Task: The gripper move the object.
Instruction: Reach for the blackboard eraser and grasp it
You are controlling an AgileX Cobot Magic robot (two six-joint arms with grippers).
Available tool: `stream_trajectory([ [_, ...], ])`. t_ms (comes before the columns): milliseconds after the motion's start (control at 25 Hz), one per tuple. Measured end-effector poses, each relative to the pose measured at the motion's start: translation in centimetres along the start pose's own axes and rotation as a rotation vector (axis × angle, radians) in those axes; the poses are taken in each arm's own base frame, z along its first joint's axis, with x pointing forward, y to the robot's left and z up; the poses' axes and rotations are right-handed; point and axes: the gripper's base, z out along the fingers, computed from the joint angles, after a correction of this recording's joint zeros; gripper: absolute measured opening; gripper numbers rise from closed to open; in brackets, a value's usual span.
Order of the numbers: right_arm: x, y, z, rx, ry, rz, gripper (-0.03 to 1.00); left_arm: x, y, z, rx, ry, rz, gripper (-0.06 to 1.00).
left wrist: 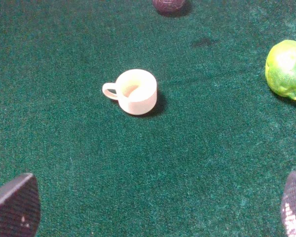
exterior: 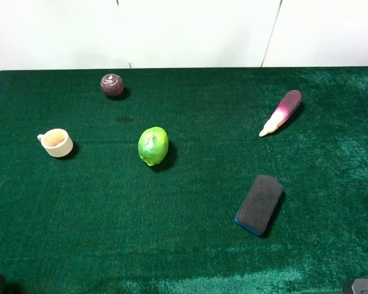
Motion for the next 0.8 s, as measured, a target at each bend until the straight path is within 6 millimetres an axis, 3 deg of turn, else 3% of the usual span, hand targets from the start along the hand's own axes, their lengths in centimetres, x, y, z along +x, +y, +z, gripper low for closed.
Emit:
stream_trajectory([
  [800, -0.07, 0.00, 0.14, 0.000, 0.010, 0.000, 0.69, 0.00, 0.00, 0.00, 0.000, 0.000, 0.000, 0.99],
])
